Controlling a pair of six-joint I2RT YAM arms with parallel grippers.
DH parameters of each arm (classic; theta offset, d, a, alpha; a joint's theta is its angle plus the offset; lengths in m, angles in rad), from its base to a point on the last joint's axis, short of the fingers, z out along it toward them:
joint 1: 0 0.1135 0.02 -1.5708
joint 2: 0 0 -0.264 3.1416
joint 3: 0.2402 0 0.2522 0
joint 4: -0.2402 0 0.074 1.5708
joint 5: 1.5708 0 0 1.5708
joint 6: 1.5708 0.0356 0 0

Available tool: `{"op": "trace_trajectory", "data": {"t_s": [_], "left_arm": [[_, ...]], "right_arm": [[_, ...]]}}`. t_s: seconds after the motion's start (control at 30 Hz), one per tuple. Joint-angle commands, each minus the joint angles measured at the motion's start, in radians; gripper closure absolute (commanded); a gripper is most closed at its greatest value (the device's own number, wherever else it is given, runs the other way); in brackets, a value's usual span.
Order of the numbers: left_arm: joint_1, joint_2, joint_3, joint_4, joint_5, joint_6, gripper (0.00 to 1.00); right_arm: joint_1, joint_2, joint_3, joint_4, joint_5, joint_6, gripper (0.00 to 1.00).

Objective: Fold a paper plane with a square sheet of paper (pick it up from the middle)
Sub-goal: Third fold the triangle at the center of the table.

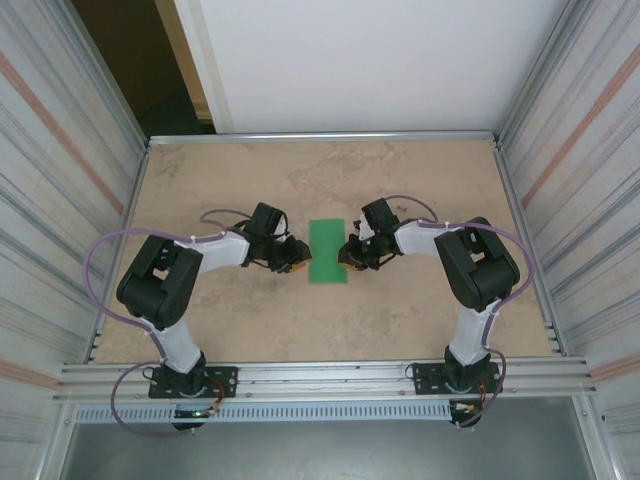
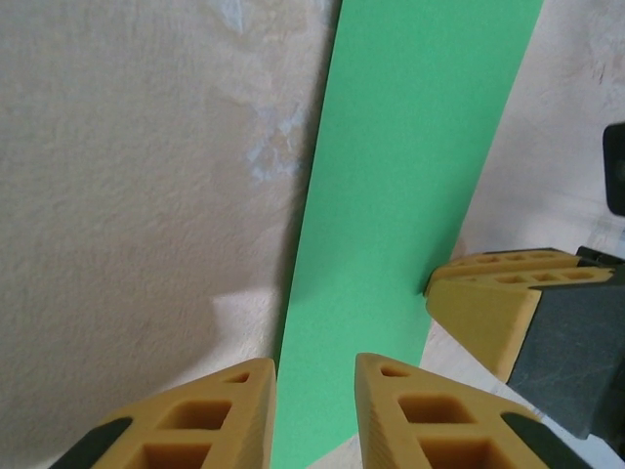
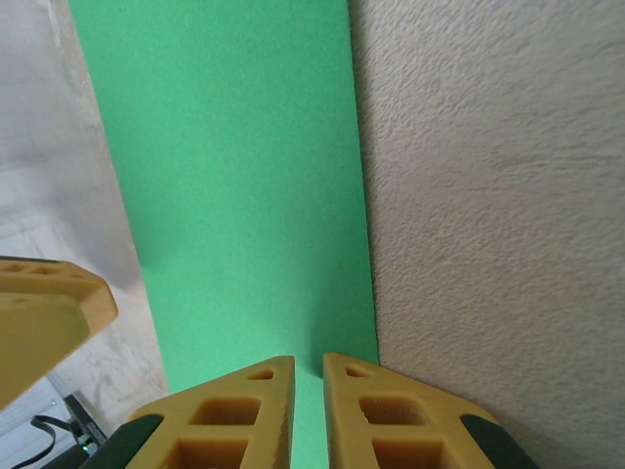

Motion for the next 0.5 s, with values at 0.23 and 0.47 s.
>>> {"op": "trace_trajectory", "data": {"t_s": [0.23, 0.47], "left_arm": [[-0.015, 0.021, -0.001, -0.044, 0.024, 0.038, 0.68], [-0.019, 0.058, 0.023, -0.053, 0.034, 0.056, 0.68]], "right_arm": [[-0.002, 0.048, -0.015, -0.046, 0.043, 0.008, 0.83], [-0.003, 0.046, -0.016, -0.043, 0.038, 0.008, 0.83]]}}
